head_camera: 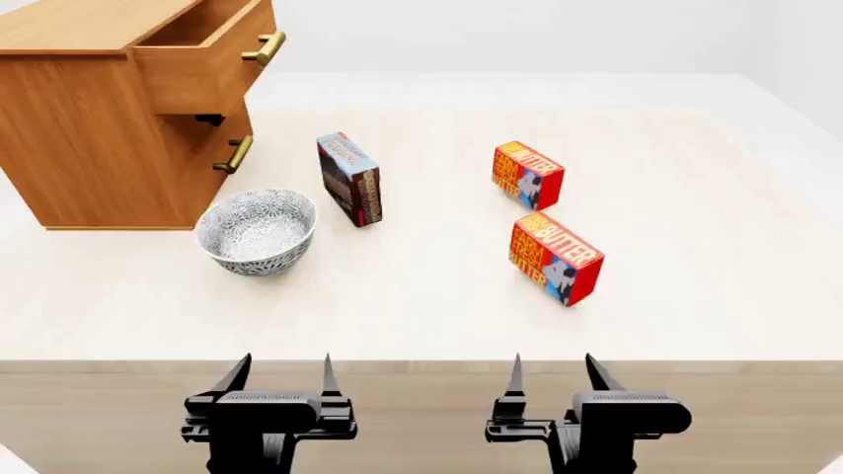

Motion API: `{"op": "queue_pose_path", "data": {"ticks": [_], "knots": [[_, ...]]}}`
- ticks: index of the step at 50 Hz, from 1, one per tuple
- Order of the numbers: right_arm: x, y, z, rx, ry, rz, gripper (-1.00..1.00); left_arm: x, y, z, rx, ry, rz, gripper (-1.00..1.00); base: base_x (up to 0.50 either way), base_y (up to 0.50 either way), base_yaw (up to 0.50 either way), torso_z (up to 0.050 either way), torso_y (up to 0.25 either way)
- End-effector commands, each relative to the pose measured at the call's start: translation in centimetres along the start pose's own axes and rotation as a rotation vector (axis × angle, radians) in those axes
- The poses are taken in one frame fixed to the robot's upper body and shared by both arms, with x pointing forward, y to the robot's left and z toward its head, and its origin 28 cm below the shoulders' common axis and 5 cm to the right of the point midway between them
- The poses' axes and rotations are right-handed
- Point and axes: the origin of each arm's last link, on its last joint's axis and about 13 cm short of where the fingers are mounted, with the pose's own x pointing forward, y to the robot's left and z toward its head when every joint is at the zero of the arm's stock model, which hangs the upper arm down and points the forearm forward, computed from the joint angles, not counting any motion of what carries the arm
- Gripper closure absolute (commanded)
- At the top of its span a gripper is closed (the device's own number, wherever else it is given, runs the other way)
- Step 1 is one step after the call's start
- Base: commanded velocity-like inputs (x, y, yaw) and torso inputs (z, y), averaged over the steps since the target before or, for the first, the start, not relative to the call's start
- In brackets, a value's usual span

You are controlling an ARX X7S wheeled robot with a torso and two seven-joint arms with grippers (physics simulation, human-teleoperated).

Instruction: Put the butter at the front in the top drawer of the cabinet and close it.

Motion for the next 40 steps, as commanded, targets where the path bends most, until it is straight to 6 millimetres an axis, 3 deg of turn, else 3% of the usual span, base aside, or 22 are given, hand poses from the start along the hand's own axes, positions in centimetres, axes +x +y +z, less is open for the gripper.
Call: {"op": "queue_pose_path", "data": {"ticks": [1,11,19,30,35,40], "knots": [[0.0,0.0,0.4,-0.011,-0.040,-0.004,-1.00,0.1,0.0,0.7,0.000,-0.035,-0.002,-1.00,0.00,0.00,0.00,0.000,0.000],[1.0,0.0,6.3,-0.175,-0.238,-0.028,-1.00,1.3,-0.6,9.0,0.021,-0.253,-0.086,-1.00,0.00,0.00,0.00,0.000,0.000],[2.0,-0.4,12.1,-0.225,-0.272,0.005,-1.00,2.8,-0.5,15.5,0.050,-0.255,-0.117,-1.00,0.00,0.00,0.00,0.000,0.000],[5.1,-1.6,24.8,-0.300,-0.069,0.040,-1.00,6.9,0.0,30.0,0.136,-0.165,-0.109,-1.00,0.00,0.00,0.00,0.000,0.000],[6.9,-2.1,28.6,-0.236,0.020,0.015,-1.00,9.2,0.2,35.4,0.106,-0.111,-0.111,-1.00,0.00,0.00,0.00,0.000,0.000],[7.2,-2.7,32.6,-0.174,0.024,0.004,-1.00,11.3,0.7,40.8,0.021,-0.080,-0.088,-1.00,0.00,0.00,0.00,0.000,0.000]]}}
